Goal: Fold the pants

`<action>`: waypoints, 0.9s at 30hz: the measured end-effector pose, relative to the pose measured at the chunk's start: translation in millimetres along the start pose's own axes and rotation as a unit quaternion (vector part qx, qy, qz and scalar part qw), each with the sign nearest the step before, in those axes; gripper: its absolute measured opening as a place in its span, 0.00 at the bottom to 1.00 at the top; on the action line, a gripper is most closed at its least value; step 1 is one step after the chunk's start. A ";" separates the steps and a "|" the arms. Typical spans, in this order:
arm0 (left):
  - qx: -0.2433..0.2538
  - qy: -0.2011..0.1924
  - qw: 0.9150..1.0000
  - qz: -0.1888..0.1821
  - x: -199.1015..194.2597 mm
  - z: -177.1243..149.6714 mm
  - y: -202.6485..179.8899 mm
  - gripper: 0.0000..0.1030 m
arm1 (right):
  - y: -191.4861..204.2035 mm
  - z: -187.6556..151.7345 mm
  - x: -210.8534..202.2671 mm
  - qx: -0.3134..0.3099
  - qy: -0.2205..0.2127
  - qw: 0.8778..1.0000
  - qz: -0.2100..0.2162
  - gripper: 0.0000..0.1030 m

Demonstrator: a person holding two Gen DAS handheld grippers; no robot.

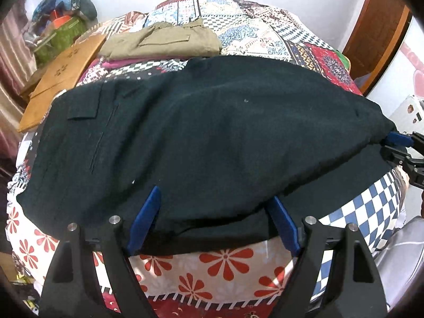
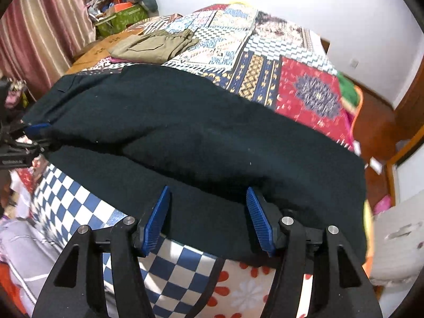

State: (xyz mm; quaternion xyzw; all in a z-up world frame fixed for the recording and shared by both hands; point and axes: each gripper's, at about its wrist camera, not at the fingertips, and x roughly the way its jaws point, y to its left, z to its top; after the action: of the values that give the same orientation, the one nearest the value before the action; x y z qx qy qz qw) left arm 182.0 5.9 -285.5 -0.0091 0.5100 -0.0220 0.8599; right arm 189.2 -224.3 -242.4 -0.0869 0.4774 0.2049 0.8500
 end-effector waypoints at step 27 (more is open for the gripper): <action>0.008 -0.009 0.997 -0.071 7.3 23.1 -18.1 0.45 | 19.7 25.4 22.6 -0.072 0.000 0.997 0.040 0.19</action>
State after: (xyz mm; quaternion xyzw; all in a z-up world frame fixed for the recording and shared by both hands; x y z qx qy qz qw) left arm 205.3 -12.6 -280.1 -0.0390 0.5004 -0.0871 0.8605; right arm 210.8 -191.8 -247.2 -0.1288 0.4641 0.2722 0.8331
